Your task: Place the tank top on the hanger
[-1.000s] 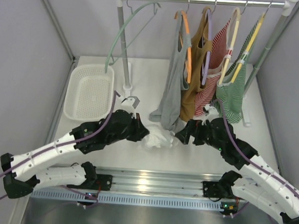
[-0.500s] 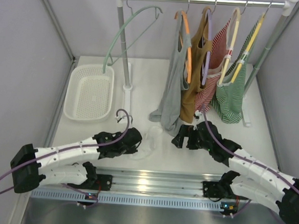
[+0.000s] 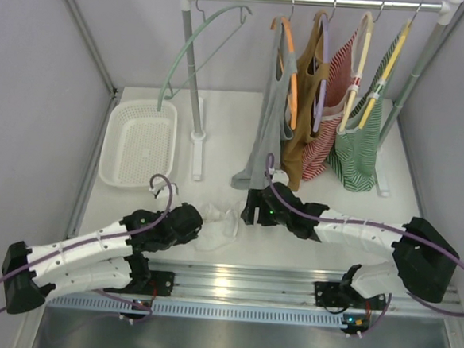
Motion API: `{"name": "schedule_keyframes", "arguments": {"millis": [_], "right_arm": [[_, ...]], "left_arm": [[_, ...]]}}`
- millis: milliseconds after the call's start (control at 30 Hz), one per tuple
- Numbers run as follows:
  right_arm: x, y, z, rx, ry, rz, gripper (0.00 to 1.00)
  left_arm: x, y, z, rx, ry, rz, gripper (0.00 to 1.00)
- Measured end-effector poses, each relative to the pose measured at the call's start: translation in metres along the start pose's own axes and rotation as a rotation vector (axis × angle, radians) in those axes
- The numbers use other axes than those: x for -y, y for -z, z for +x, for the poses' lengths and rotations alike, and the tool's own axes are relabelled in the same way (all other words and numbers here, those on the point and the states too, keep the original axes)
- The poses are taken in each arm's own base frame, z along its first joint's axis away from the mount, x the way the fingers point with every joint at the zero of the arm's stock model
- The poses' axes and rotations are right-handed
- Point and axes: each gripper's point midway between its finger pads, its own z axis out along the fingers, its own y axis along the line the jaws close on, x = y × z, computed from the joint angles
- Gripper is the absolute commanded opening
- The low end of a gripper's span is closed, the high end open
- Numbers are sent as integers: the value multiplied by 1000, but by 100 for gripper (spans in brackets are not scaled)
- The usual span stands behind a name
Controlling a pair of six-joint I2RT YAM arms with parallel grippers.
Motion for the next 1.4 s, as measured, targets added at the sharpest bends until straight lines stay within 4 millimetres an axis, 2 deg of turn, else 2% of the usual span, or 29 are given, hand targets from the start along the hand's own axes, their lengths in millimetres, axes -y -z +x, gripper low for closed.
{"name": "schedule_keyframes", "arguments": {"millis": [133,267,367,500,633,733,833,1067,1200,1300,1333,1400], "right_arm": [[-21,-17,-15,29,-26,10,64],[-17,-35,-15,27,-46,82,61],[-9,-40,-12,28,-56,126,61],[4,-41,-9,34,-69,198,53],[13,-49,-4,25,-70,253,46],[21,-54,1,15,-65,289,45],[20,-57,-2,27,-67,297,43],[20,-66,-7,45,-61,326,24],[21,-70,-9,59,-65,337,0],[23,-69,-9,62,-67,343,0],[23,-68,-9,61,-65,345,0],[26,-61,-7,54,-55,352,0]], "left_arm": [[7,15,-17,50,30,58,48],[12,20,-27,82,21,72,48],[10,19,-26,82,-10,66,51],[12,17,-26,87,-46,74,53],[9,6,-18,73,-82,55,53],[5,-1,-11,57,-99,36,53],[5,-3,-8,53,-99,42,53],[3,-7,-2,36,-96,56,52],[3,-8,0,31,-97,56,48],[4,-8,0,31,-96,60,33],[4,-8,0,32,-97,61,23],[4,-8,-1,34,-101,62,15]]}}
